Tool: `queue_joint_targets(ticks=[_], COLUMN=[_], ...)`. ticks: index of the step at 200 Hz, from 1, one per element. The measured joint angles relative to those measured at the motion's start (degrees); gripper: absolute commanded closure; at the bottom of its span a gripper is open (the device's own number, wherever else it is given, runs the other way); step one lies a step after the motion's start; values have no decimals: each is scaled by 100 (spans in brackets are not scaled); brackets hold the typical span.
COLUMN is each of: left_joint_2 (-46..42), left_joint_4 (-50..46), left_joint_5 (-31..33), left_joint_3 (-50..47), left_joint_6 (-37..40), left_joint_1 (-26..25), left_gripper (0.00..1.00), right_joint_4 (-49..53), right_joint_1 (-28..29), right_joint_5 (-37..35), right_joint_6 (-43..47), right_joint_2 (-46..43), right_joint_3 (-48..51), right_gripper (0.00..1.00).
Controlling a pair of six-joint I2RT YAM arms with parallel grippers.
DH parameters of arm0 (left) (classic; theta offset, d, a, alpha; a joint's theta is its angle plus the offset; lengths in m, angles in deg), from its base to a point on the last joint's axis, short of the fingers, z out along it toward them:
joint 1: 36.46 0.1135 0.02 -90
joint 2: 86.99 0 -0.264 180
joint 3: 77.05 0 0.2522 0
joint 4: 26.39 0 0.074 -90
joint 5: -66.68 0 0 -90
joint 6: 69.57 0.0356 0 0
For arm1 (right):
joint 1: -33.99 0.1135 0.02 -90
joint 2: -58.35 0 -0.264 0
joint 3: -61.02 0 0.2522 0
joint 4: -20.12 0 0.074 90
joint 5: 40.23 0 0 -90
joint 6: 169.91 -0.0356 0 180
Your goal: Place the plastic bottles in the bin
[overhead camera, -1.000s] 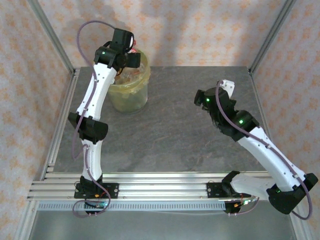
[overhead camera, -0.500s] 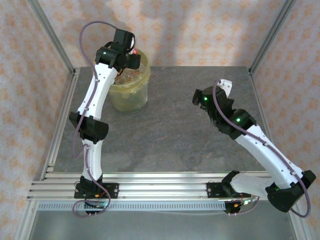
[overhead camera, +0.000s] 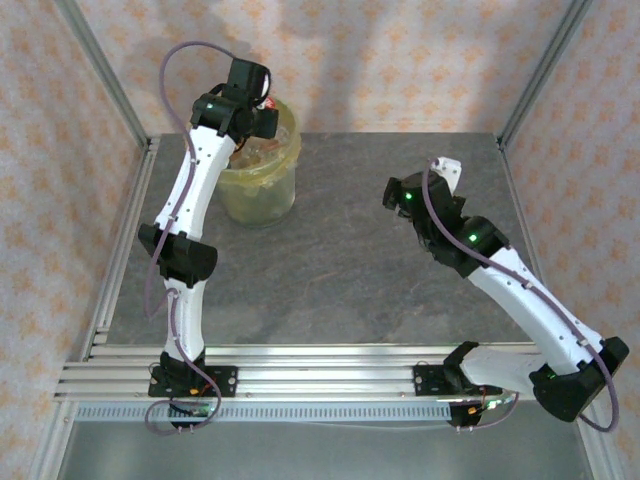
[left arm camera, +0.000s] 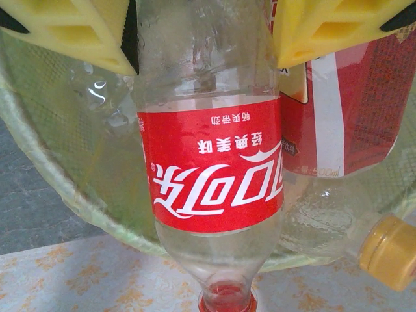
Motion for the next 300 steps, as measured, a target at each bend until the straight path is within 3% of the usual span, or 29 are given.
queue_joint_targets(ticks=[74, 136, 158, 207, 240, 266, 300], left_joint_2=[-376, -1532, -2476, -5292, -6758, -7414, -7622], left_joint_4=[-127, 140, 525, 1720, 2138, 2236, 2280], left_joint_5=[136, 625, 870, 1746, 2284, 2568, 2903], left_joint_3=[164, -28, -1023, -4865, -6776, -7882, -9038], left_joint_6=[-74, -282, -439, -1036, -1556, -1908, -2273], left_joint_1=[-4, -4, -4, -4, 0, 0, 4], left_gripper=[0, 0, 0, 0, 0, 0, 0], right_joint_4=[-2, -48, -103, -251, -667, -1027, -1554], right_joint_1=[0, -2, -11, -59, -225, -688, -1233], right_joint_5=[-208, -710, -957, -1554, -1742, -1655, -1329], right_joint_6=[131, 326, 417, 671, 957, 1058, 1145], right_joint_2=[-11, -459, -715, -1222, -1620, -1709, -1707], right_joint_3=[24, 444, 662, 1401, 2028, 2433, 3032], right_gripper=[1, 1, 1, 1, 1, 1, 1])
